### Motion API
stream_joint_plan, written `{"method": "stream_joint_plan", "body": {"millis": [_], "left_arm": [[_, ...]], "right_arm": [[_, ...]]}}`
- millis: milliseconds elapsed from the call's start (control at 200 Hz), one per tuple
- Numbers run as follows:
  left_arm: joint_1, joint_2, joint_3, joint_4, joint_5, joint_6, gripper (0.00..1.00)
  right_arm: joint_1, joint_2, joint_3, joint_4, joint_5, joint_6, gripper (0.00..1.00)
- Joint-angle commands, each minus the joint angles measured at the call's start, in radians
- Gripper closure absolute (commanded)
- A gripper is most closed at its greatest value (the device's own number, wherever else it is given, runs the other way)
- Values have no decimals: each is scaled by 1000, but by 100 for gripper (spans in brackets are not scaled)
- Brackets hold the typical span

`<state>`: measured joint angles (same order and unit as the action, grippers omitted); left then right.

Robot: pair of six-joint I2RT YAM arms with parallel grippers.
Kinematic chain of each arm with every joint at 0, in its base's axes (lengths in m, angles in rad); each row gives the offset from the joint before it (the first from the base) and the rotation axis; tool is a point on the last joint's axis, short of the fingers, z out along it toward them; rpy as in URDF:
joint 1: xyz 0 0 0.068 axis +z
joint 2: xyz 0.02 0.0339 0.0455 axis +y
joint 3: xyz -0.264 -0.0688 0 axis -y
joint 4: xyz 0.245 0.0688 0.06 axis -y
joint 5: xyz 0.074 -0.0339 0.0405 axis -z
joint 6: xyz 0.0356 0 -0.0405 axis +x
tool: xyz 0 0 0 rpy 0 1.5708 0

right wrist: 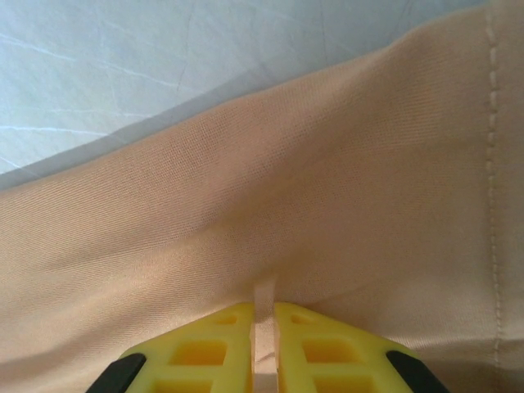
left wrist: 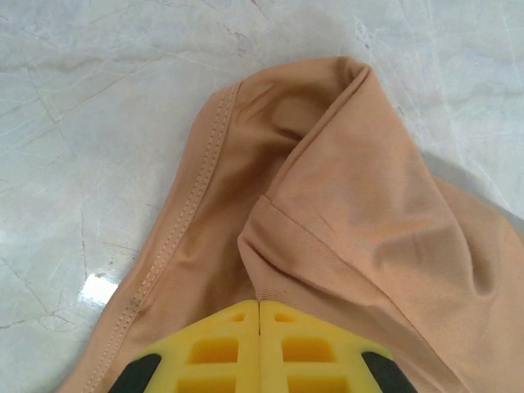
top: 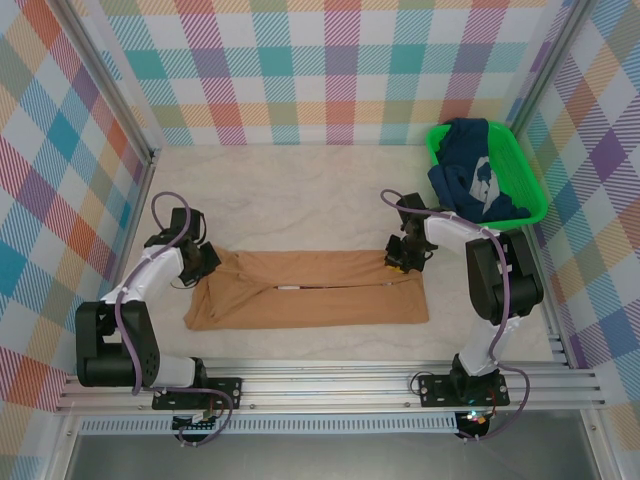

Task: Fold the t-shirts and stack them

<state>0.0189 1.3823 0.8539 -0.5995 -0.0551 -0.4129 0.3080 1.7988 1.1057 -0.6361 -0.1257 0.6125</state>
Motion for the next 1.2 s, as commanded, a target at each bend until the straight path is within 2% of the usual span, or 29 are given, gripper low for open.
{"method": "stream_joint_plan", "body": {"millis": [0,635,685,740,765,880,985,1030,1115,1195], "left_arm": [[11,16,30,-11,-34,32,100],[10,73,55,-17,-76,26,97],[10,85,57,-37,-97,20,93],[6,85,58,-56,-129,8,74],[4,78,57,-63,-142,1,69],[-32,-32,54,-80,-168,-32,60],[-101,-134,42,-55,-97,-62,59],[-121,-151,17,-10,-6,-62,60],[-137,-119,-20,54,133,-54,61],[-143,-55,-30,74,193,-32,62]], "right_arm": [[1,12,10,-15,-18,-15,86],[1,7,21,-29,-14,-24,84],[1,3,20,-30,-12,-23,83],[1,-4,20,-34,-9,-23,81],[0,-10,20,-36,-7,-23,80],[2,-46,17,-48,3,-23,78],[1,-78,14,-56,7,-26,78],[1,-83,14,-58,5,-27,78],[1,-80,11,-56,-5,-27,78],[0,-75,11,-54,-8,-26,78]]}}
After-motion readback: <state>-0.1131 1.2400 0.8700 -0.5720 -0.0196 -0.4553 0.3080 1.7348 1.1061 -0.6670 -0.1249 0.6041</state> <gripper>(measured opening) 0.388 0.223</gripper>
